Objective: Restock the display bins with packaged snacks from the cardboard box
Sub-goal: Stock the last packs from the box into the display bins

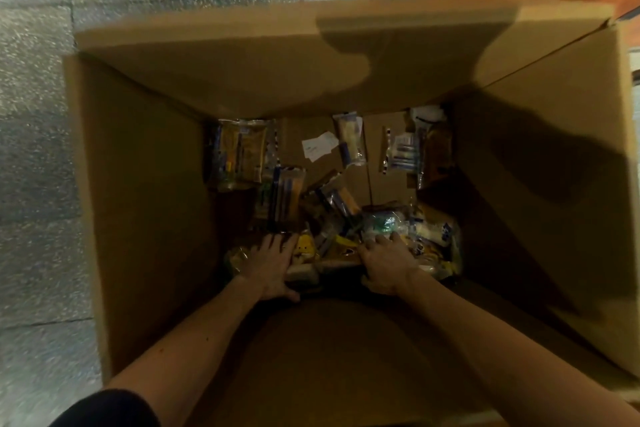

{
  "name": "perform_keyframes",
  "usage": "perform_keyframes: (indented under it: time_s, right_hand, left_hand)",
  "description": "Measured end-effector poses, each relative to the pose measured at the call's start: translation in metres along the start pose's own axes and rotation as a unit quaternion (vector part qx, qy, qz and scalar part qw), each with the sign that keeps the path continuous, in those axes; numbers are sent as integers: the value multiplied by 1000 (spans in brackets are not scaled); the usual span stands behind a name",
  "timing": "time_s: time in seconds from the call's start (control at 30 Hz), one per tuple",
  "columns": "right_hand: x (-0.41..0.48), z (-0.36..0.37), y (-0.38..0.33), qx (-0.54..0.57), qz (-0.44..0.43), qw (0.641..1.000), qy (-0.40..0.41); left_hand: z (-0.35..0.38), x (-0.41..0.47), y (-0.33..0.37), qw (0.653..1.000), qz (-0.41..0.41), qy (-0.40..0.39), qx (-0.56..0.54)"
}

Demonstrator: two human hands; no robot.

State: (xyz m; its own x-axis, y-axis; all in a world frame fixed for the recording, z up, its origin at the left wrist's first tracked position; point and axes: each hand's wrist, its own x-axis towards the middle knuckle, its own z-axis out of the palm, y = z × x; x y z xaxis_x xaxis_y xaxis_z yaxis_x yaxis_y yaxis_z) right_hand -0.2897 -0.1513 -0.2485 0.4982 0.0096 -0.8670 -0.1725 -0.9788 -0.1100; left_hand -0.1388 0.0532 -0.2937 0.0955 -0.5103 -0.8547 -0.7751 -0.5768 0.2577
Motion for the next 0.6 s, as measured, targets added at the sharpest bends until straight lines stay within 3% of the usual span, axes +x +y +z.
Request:
perform_keyframes:
  time_s: [0.3,0.47,0.6]
  right_hand:
    - [2,-7,-10,76,-11,996,-41]
    - [-9,-27,3,209,25,977,-42]
    - [-27,-36,14,313,58,947,-37]
  left_hand:
    - [-18,3,-16,997,-32,15,-69]
    - [-35,-6,-25,957,-64,10,-282]
    - [-61,-16,-20,938,-69,35,-337]
